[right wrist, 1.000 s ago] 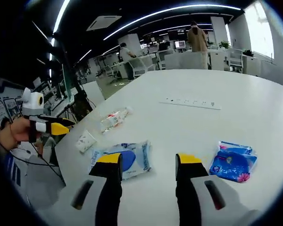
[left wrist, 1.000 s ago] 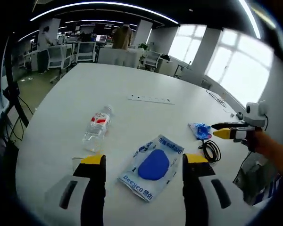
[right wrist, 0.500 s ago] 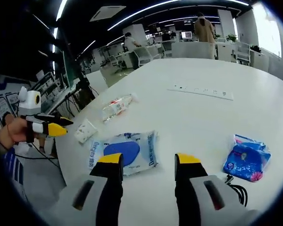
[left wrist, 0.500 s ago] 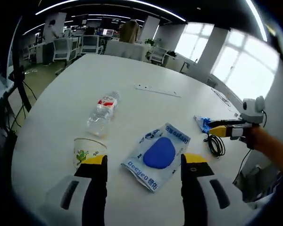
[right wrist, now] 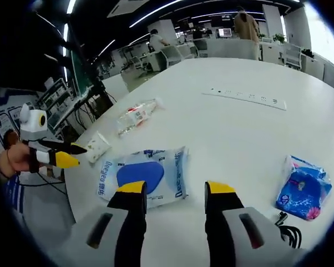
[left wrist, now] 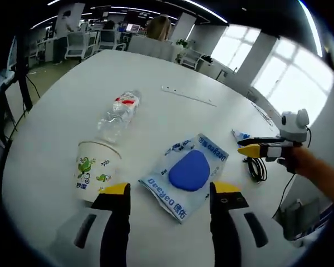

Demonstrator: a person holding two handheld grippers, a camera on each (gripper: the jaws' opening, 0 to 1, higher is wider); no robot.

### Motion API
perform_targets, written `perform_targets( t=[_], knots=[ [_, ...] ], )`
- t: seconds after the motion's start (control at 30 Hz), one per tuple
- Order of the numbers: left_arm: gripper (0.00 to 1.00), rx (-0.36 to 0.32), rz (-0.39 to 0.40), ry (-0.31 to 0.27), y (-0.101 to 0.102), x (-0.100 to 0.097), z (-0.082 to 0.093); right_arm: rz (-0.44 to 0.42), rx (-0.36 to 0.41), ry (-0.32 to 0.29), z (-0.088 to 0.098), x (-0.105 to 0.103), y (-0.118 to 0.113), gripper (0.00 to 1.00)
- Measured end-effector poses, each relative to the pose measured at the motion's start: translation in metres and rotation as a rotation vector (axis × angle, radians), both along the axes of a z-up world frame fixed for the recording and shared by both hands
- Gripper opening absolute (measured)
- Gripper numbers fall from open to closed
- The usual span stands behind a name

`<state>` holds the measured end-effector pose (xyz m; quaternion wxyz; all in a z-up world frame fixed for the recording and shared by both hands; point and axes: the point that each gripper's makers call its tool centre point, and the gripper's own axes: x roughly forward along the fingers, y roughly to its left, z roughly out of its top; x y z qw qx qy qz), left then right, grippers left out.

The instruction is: Arrange the tabletop items into an orderly group along one side of the table until the central work area is clear of visible clutter.

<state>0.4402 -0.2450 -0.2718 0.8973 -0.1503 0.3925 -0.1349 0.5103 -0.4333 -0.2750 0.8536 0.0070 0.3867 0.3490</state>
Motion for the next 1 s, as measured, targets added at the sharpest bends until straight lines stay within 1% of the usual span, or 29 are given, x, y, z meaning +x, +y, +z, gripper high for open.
perform_targets(
  t=[0.27, 0.43, 0.53, 0.6, 0.63, 0.7, 0.73, 0.87, 0.97, 1.0],
  knots=[
    [0.54, -0.015, -0.004, 0.035, -0.007, 0.002, -0.018, 0.01, -0.019, 0.044, -0.021, 0.002, 0.001, 0.37],
    [0.51, -0.023, 0.004, 0.062, -0.008, 0.004, -0.029, 0.011, -0.024, 0.058, -0.028, 0.005, 0.0, 0.36],
    [0.48, -0.023, 0.008, 0.073, -0.009, 0.006, -0.036, 0.008, -0.027, 0.067, -0.033, 0.007, 0.0, 0.34],
    [0.44, -0.023, 0.01, 0.081, -0.009, 0.006, -0.04, 0.009, -0.029, 0.073, -0.035, 0.007, 0.0, 0.32],
    [0.42, -0.016, 0.011, 0.092, -0.01, 0.006, -0.045, 0.007, -0.027, 0.08, -0.038, 0.006, 0.0, 0.31],
    [0.41, -0.019, 0.018, 0.097, -0.01, 0.007, -0.049, 0.007, -0.028, 0.085, -0.04, 0.006, 0.0, 0.29],
    [0.41, -0.019, 0.023, 0.11, -0.009, 0.006, -0.052, 0.008, -0.028, 0.087, -0.041, 0.005, 0.0, 0.28],
    [0.37, -0.02, 0.026, 0.119, -0.01, 0.007, -0.057, 0.005, -0.025, 0.103, -0.045, 0.004, 0.0, 0.26],
    [0.34, -0.02, 0.027, 0.123, -0.01, 0.007, -0.058, 0.003, -0.022, 0.106, -0.046, 0.005, 0.001, 0.25],
    [0.32, -0.02, 0.027, 0.124, -0.01, 0.008, -0.059, 0.003, -0.021, 0.109, -0.047, 0.005, 0.001, 0.24]
  ],
)
